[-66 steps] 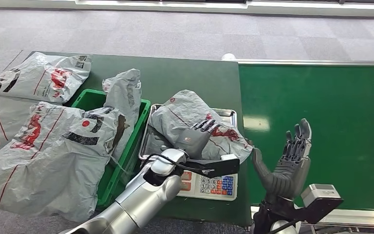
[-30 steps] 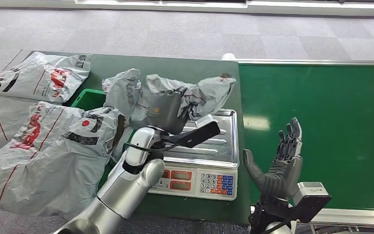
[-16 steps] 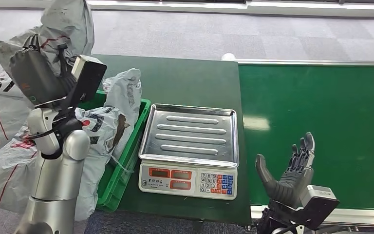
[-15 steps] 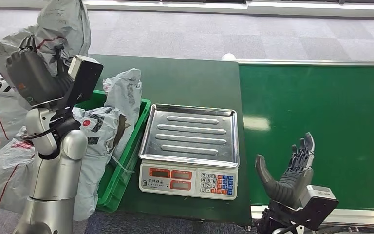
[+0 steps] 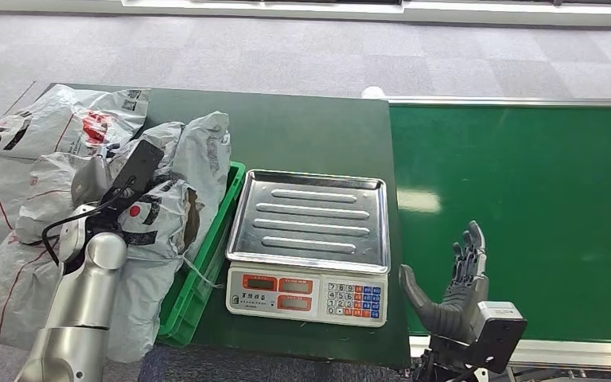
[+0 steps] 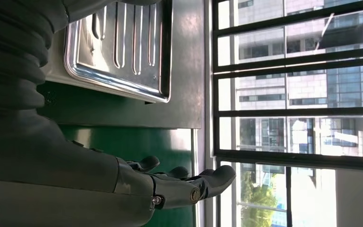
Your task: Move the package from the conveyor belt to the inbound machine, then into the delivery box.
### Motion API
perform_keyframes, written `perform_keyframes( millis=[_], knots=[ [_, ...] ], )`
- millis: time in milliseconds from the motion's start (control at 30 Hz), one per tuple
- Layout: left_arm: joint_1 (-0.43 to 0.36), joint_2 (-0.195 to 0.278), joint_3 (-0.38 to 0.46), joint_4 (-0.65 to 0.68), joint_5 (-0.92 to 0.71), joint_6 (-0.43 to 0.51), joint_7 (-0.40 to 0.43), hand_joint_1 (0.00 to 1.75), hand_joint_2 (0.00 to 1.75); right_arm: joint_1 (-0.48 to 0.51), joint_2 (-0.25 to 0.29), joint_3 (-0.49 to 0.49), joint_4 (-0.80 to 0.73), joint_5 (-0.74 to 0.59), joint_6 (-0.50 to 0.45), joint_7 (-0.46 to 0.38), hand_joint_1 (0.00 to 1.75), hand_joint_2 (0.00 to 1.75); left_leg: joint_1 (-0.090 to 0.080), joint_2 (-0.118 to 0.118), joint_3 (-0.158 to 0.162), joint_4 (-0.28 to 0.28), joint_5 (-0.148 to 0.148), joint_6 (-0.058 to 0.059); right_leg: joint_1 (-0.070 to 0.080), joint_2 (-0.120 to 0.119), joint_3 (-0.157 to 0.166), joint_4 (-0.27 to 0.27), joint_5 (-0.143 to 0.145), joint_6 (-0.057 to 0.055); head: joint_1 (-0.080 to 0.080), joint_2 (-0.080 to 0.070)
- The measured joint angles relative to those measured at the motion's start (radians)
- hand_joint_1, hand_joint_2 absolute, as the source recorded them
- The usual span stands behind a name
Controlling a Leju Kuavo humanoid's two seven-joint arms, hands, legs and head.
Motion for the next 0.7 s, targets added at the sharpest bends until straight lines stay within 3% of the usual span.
perform_keyframes(
  millis=[233, 433, 700],
  knots=[
    [0.078, -0.001, 0.003, -0.128, 0.153, -0.045, -0.049, 0.00, 1.75, 0.024, -0.019, 0.015, 0.001, -0.003, -0.039, 0.005, 0.00, 1.75, 0.000, 0.000, 0.000, 0.000, 0.000, 0.000, 0.000, 0.000, -0.001, 0.000, 0.000, 0.000, 0.000, 0.000],
    [0.177, -0.007, 0.003, -0.380, 0.287, 0.109, -0.171, 0.00, 1.75, 0.067, -0.042, 0.030, 0.001, -0.023, -0.090, -0.008, 0.00, 1.75, 0.000, 0.000, -0.001, 0.000, -0.001, 0.001, 0.000, 0.000, -0.001, 0.000, -0.001, 0.000, 0.000, 0.000],
    [0.224, -0.009, 0.003, -0.508, 0.298, 0.120, -0.177, 0.00, 1.75, 0.078, -0.056, 0.046, 0.001, -0.024, -0.097, -0.010, 0.00, 1.75, 0.000, 0.000, -0.001, 0.000, -0.001, 0.000, 0.000, -0.001, -0.001, 0.000, -0.001, 0.000, 0.000, 0.000]
  ],
)
